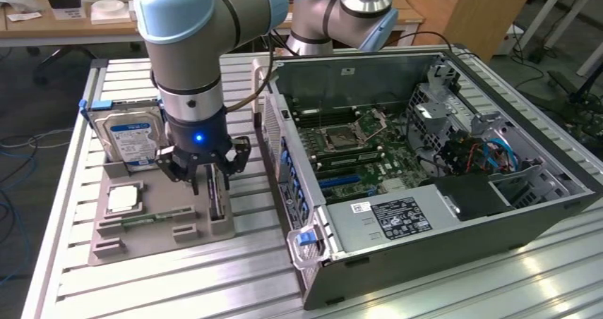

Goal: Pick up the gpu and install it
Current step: 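Pick up the gpu and move the gpu toward the slot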

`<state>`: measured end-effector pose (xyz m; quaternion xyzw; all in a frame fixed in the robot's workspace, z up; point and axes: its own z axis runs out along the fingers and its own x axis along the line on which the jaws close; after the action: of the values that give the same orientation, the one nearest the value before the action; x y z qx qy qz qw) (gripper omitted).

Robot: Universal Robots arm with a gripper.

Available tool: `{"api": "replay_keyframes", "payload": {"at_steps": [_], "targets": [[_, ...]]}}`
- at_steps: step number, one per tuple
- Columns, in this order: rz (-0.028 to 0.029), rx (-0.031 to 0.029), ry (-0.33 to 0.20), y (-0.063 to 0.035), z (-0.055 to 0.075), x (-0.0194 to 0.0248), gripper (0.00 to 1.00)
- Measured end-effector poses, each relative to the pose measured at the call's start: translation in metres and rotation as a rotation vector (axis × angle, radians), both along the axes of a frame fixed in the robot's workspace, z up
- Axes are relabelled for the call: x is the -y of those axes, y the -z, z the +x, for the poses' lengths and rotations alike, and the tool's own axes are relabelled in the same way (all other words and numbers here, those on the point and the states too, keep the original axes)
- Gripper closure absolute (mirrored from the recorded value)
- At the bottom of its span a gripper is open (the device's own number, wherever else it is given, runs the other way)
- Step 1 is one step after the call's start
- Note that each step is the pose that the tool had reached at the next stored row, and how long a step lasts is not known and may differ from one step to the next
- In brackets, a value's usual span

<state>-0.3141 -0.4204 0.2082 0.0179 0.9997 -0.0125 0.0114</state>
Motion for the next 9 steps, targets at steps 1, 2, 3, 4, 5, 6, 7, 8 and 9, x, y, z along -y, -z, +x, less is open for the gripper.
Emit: {"api": "replay_keyframes", "payload": {"at_steps": [1, 2, 3, 4, 5, 6, 7, 8, 9], "targets": [[0.0000, 0.0000, 0.000, 0.0000, 0.0000, 0.0000, 0.44], [0.0000, 0.0000, 0.000, 0.0000, 0.0000, 0.0000, 0.45], [0.0000, -0.0001, 0.000, 0.0000, 0.0000, 0.0000, 0.51], [0.0000, -0.0001, 0.000, 0.0000, 0.0000, 0.0000, 0.51], [0.0000, 0.0000, 0.000, 0.0000, 0.0000, 0.0000, 0.58], [-0.0001, 0.0000, 0.000, 0.0000, 0.0001, 0.0000, 0.58], [-0.0002, 0.0000, 0.001, 0.0001, 0.0002, 0.0000, 0.58], [-0.0003, 0.0001, 0.002, 0.0001, 0.0005, 0.0000, 0.58], [-0.0003, 0.0001, 0.003, 0.0001, 0.0010, 0.0000, 0.58]]}}
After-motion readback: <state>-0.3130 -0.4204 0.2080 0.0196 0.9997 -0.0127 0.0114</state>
